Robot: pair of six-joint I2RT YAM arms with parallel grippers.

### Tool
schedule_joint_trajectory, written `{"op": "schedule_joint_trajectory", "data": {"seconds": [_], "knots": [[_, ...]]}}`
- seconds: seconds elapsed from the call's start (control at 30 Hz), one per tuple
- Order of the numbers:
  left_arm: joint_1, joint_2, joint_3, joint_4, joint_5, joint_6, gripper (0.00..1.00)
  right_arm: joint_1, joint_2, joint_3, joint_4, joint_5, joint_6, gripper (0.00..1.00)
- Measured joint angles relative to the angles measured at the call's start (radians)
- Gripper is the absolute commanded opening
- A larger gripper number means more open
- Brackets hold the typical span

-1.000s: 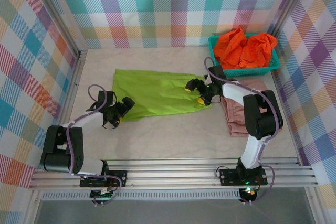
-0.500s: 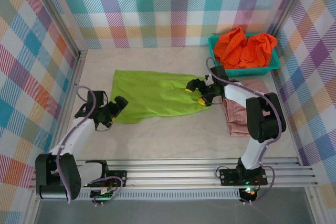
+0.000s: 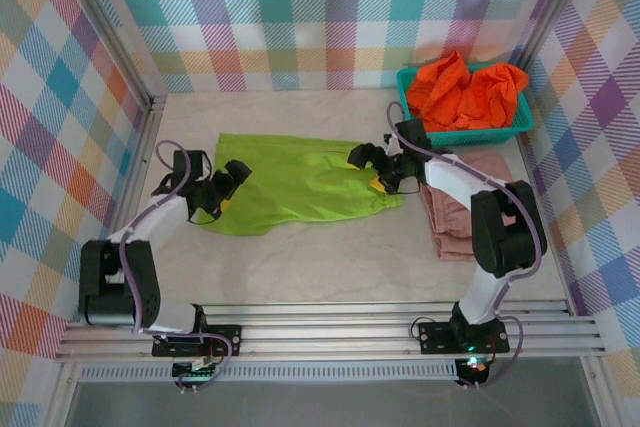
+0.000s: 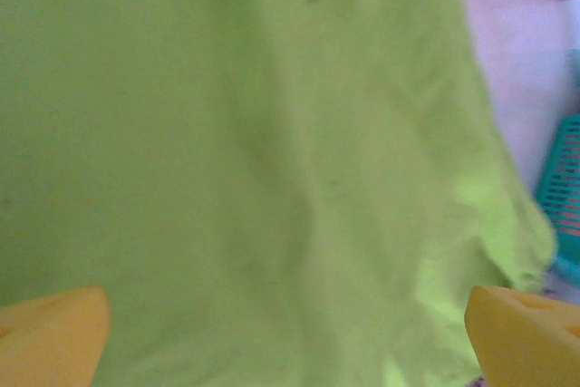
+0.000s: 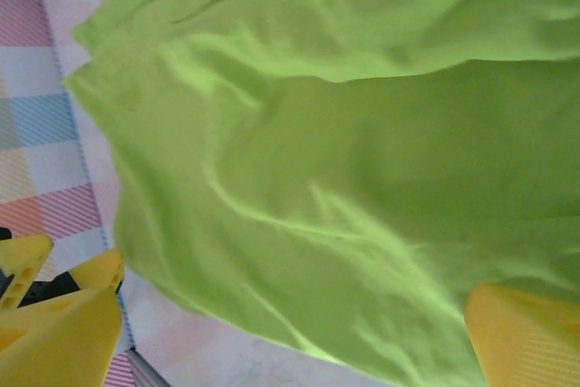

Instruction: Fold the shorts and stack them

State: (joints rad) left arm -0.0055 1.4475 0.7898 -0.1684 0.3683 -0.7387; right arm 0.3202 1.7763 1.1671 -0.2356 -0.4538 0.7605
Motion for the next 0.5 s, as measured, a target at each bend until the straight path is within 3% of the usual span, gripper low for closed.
{"op": "schedule_joint_trajectory", "data": {"seconds": [0.23,0.5], "knots": [[0.001,0.049,-0.083,0.042,-0.076,0.029,1.0,-0.008,0.048,-0.016,-0.01,0.023,-0.022,0.97],[0.021,-0.073,-0.186,0.031,-0.138,0.049,1.0,-0.009,-0.016,-0.131,0.043,-0.02,-0.012,0.97]]}}
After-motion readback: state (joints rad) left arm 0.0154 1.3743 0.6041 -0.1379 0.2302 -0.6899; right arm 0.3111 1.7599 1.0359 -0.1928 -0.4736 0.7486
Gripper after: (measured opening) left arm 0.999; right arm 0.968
